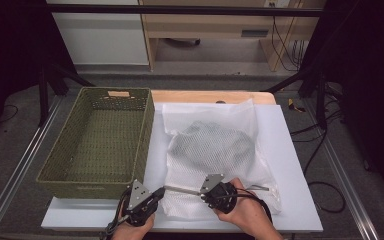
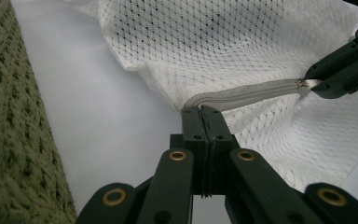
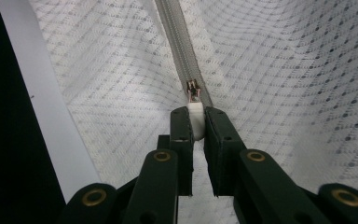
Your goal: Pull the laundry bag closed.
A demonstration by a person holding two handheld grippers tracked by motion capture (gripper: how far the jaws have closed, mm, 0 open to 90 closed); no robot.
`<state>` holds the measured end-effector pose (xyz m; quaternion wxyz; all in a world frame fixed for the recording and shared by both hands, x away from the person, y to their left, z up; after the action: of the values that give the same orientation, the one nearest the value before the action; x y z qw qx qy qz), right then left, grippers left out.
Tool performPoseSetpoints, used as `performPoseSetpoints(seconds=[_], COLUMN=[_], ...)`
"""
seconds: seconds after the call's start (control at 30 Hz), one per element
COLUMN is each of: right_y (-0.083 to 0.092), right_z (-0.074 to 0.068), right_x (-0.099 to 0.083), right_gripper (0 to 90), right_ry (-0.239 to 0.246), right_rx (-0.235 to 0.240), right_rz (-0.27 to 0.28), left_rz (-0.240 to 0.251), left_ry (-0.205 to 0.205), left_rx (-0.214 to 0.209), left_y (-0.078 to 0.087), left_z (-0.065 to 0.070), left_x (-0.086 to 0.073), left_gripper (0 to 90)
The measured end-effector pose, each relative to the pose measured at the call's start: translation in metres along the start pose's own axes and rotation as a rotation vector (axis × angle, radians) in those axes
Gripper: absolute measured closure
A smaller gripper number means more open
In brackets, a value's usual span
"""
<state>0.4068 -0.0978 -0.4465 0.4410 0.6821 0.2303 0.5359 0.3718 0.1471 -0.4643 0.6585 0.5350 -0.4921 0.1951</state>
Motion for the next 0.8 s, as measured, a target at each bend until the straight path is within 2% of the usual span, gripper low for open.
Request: performPoseSetpoints(seconds=[0.13,0.17,0.4,0.67,0.8], right_y=[0.0007,-0.0009,0.0003,0.0004,0.0017], right_z=[0.0004,-0.0004,-0.0002,0.0017,0.0033], right_x=[-0.0012,-0.0029,-0.0060,-0.0067,-0.0084], right_gripper=[82.2,82.1,82.1,82.2,82.1], right_ry=[-0.001,0.001,-0.001,-0.011,-0.021], right_rx=[-0.004,-0.010,-0.008,-0.004,-0.008], right_rz=[-0.005,-0.016,-0.025,-0.017,-0.028], left_rz=[0.001,0.003,-0.003,0.005,0.007], left_ry=[-0.008,0.004,-0.005,0.013,0.007], left_rx=[0.021,0.019,0.022,0.026,0.021], left_y=[0.0003,0.0007,-0.0003,0.0004,0.0011], left_z=[0.0010,-0.0001,0.0006,-0.0010,-0.0027], left_x=[-0.0001,-0.0002,-0.0006,0.0000,0.0022], left_gripper=[89.6,89.6,89.6,89.7,89.6])
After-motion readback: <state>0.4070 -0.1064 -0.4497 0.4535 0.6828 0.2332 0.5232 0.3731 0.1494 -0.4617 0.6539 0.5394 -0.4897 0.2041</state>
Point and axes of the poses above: each handheld gripper's, and its own axes: y roughly backward along the jaws, x roughly out of its top, z roughly to its right, the point moved 1 cm from there along -y, roughly forward along the jaws, and after that the axes turned 12 degrees about x, right-handed, at the moved point
